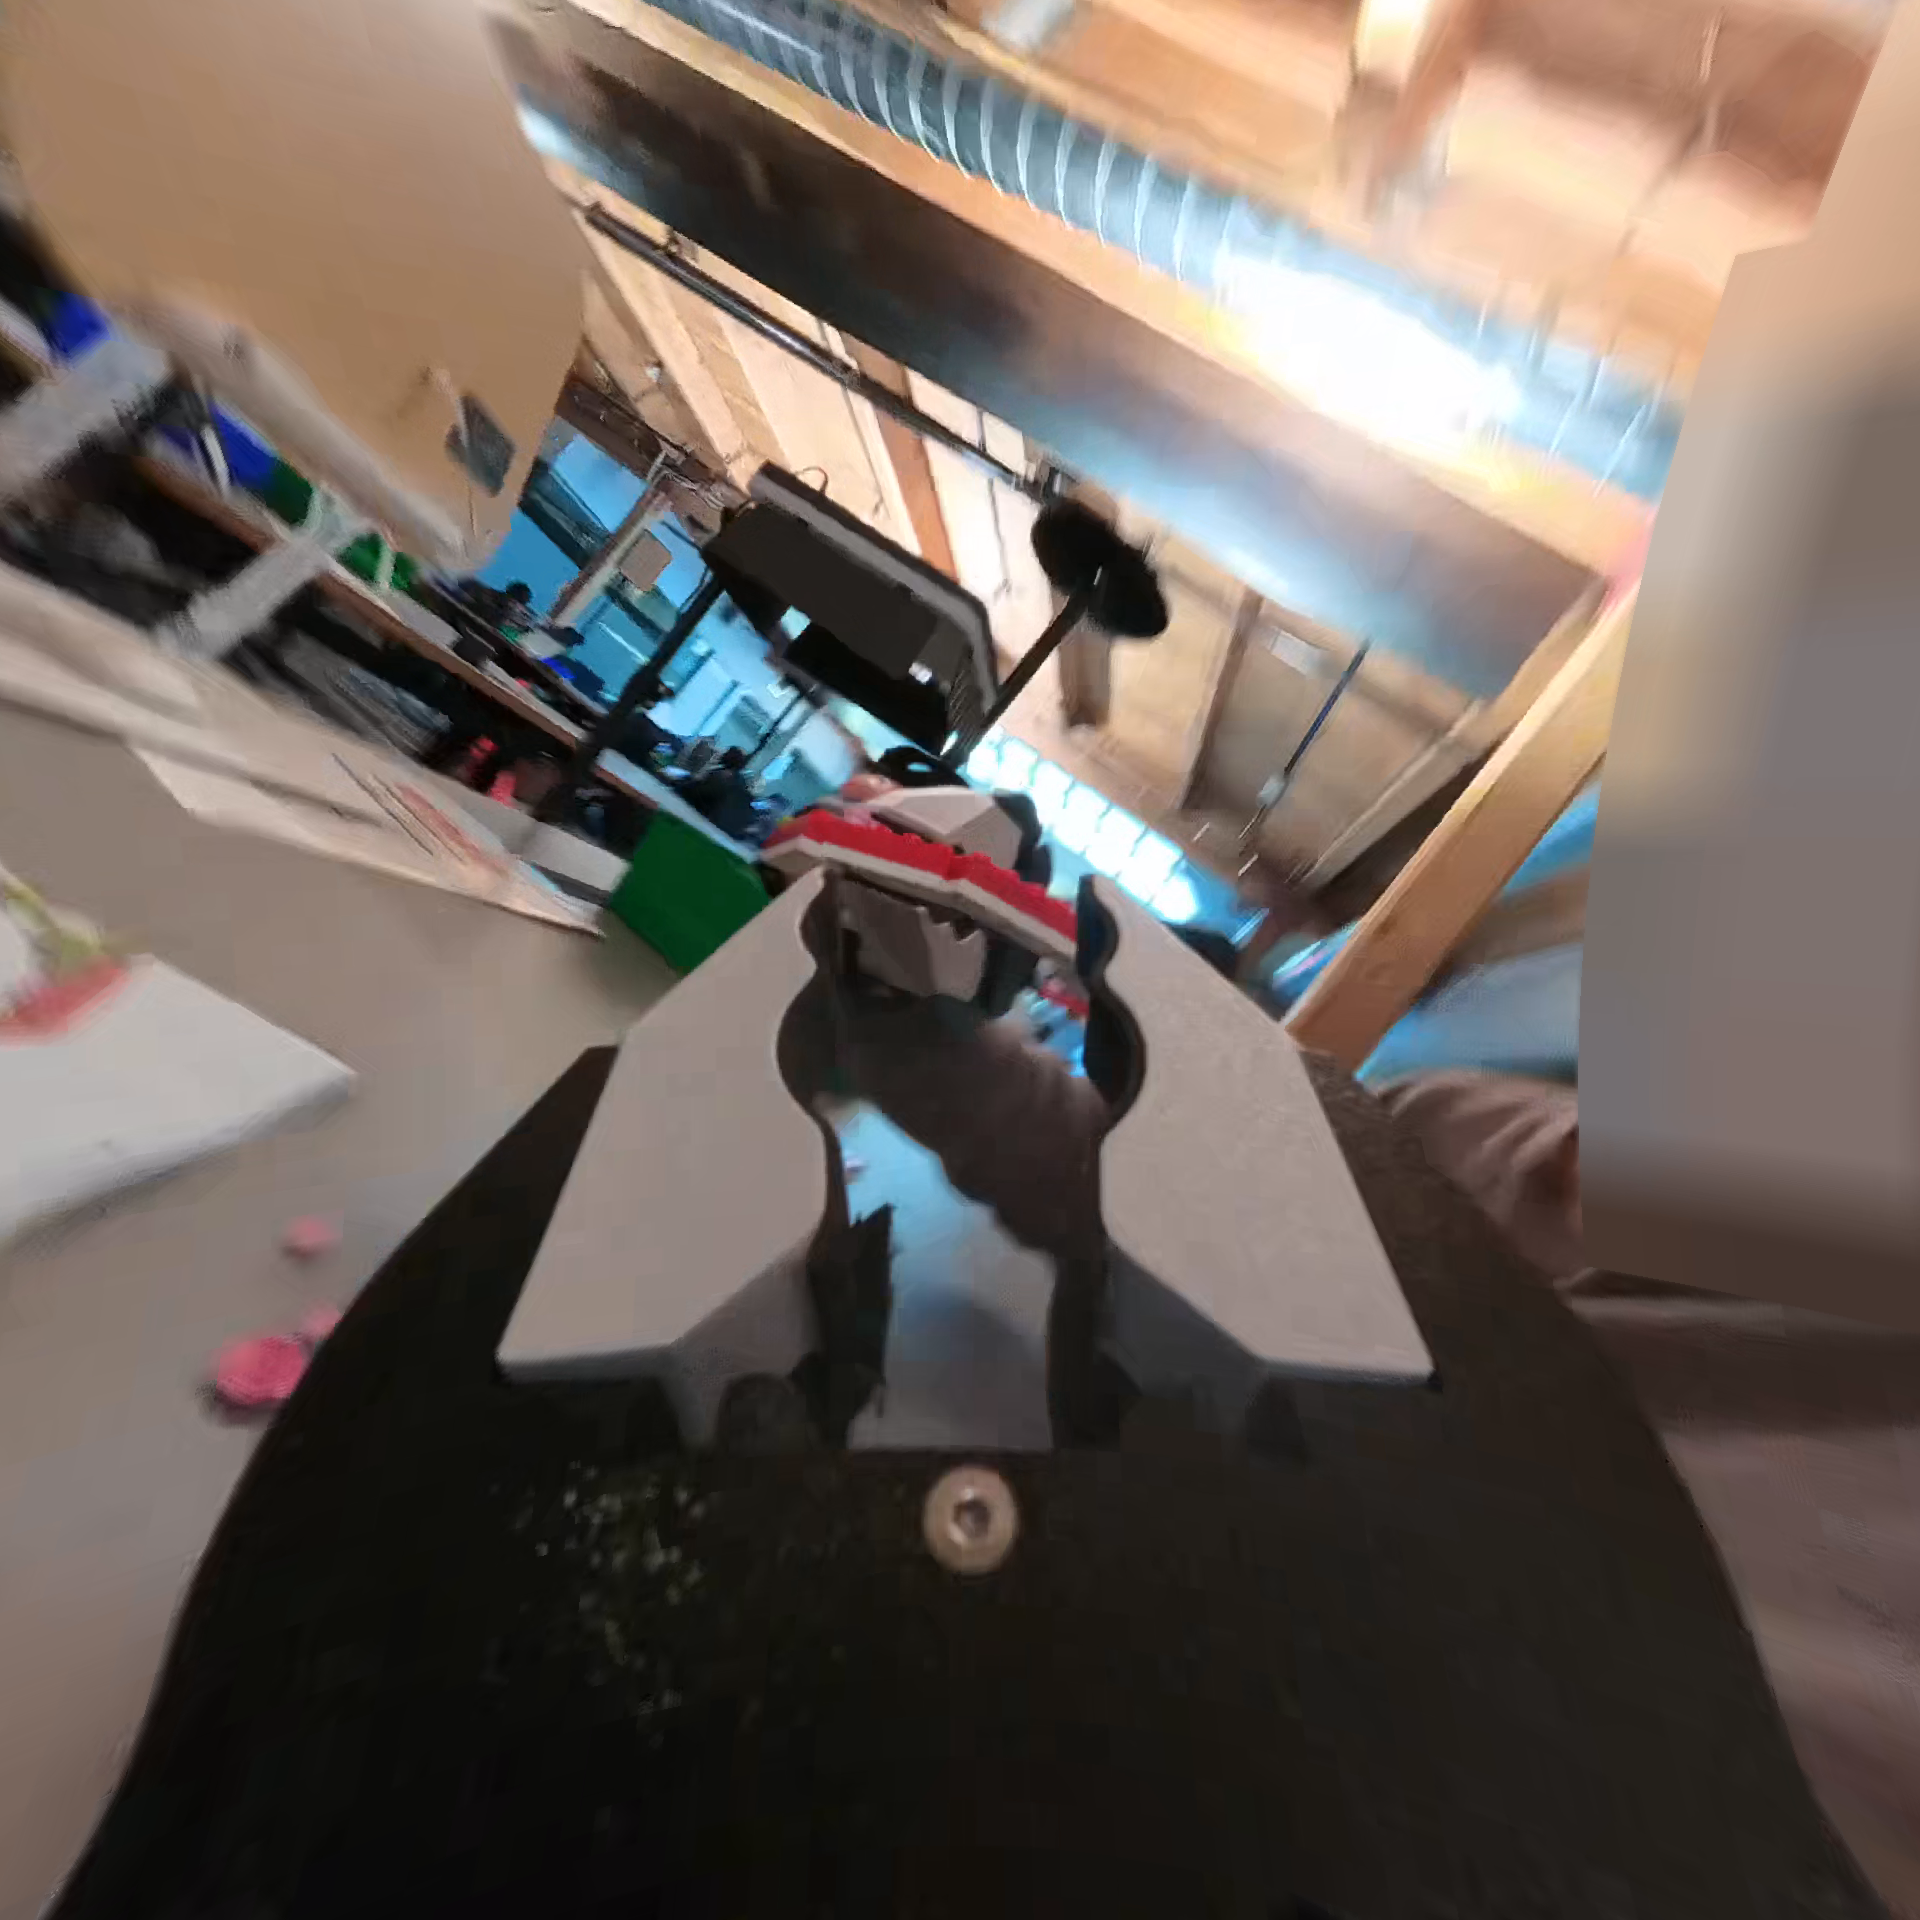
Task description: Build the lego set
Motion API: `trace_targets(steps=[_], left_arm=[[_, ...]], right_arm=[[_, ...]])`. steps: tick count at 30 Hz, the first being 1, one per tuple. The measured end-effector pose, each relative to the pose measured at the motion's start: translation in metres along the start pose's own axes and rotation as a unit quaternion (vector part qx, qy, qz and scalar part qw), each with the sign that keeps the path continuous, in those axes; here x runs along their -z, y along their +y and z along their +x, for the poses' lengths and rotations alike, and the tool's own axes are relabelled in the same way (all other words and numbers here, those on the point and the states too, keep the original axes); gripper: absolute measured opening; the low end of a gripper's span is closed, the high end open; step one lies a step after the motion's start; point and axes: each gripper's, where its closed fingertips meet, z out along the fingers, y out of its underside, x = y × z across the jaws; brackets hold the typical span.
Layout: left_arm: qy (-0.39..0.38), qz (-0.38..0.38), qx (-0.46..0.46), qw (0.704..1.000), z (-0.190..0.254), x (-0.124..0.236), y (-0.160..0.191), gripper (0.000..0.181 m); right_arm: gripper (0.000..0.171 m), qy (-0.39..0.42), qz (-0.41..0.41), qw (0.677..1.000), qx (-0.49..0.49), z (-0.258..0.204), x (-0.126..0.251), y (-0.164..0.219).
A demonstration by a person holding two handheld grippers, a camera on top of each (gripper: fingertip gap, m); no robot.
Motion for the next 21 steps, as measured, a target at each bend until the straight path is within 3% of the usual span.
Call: trace_targets(steps=[2, 4, 9, 11, 13, 16, 18, 21], left_arm=[[-0.006, -0.045, -0.139, 0.989, 0.009, -0.008, 0.001, 0.050], [-0.011, -0.089, -0.290, 0.953, 0.017, -0.018, 0.003, 0.056], [-0.007, -0.121, -0.599, 0.791, 0.044, -0.044, 0.006, 0.054], [0.015, -0.143, -0.662, 0.735, 0.050, -0.051, 0.017, 0.047], [0.022, -0.168, -0.694, 0.700, 0.047, -0.054, 0.027, 0.044], [0.036, -0.166, -0.716, 0.677, 0.049, -0.056, 0.032, 0.033], [0.052, -0.150, -0.732, 0.663, 0.055, -0.055, 0.034, 0.015], [0.038, -0.143, -0.752, 0.643, 0.053, -0.056, 0.035, 0.014]], right_arm=[[0.013, -0.002, 0.013, 1.000, -0.012, 0.007, 0.006, -0.007], [0.013, -0.007, 0.023, 1.000, -0.017, 0.013, 0.011, -0.015], [0.014, -0.027, 0.031, 0.999, -0.016, 0.017, 0.017, -0.028], [0.014, -0.033, 0.031, 0.999, -0.015, 0.016, 0.018, -0.031], [0.014, -0.039, 0.031, 0.999, -0.015, 0.014, 0.018, -0.034], [0.014, -0.039, 0.027, 0.999, -0.012, 0.013, 0.019, -0.035], [0.014, -0.033, 0.015, 0.999, -0.008, 0.015, 0.020, -0.033], [0.014, -0.026, 0.007, 1.000, -0.011, 0.017, 0.022, -0.031]])
